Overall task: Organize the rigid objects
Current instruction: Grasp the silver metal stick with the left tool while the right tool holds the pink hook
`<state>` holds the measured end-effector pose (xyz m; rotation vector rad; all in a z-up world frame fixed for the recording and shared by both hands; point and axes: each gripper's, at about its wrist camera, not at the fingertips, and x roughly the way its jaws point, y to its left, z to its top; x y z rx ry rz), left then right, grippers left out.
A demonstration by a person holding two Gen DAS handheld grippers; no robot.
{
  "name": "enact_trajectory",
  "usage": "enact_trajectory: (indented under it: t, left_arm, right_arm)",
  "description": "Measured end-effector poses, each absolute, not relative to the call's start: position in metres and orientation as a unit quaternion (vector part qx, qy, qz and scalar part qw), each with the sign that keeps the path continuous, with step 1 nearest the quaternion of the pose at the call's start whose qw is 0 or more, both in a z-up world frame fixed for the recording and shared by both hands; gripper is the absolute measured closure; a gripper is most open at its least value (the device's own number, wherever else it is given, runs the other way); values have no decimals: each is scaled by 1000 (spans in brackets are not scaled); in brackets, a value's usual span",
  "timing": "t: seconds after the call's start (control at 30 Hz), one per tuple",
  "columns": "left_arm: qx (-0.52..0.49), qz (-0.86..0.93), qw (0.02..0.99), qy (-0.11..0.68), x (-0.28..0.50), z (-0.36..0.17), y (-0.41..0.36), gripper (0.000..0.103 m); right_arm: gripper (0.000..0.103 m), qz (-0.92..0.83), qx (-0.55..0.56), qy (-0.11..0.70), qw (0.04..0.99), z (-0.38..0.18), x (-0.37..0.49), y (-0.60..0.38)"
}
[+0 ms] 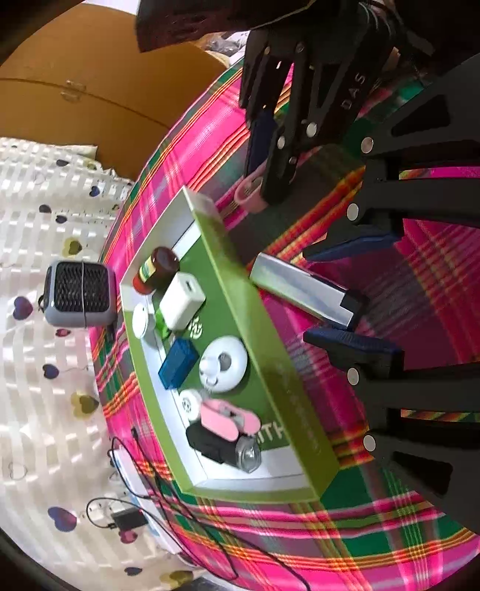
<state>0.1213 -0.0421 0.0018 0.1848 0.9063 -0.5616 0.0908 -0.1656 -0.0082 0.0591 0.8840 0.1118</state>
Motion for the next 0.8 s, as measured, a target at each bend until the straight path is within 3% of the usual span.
enact_trajectory:
  t: [0.8]
  left_arm:
    - [84, -248, 863, 433, 124, -2, -59, 68]
  right_arm:
    - [79, 41, 17, 428, 903, -8, 90, -172]
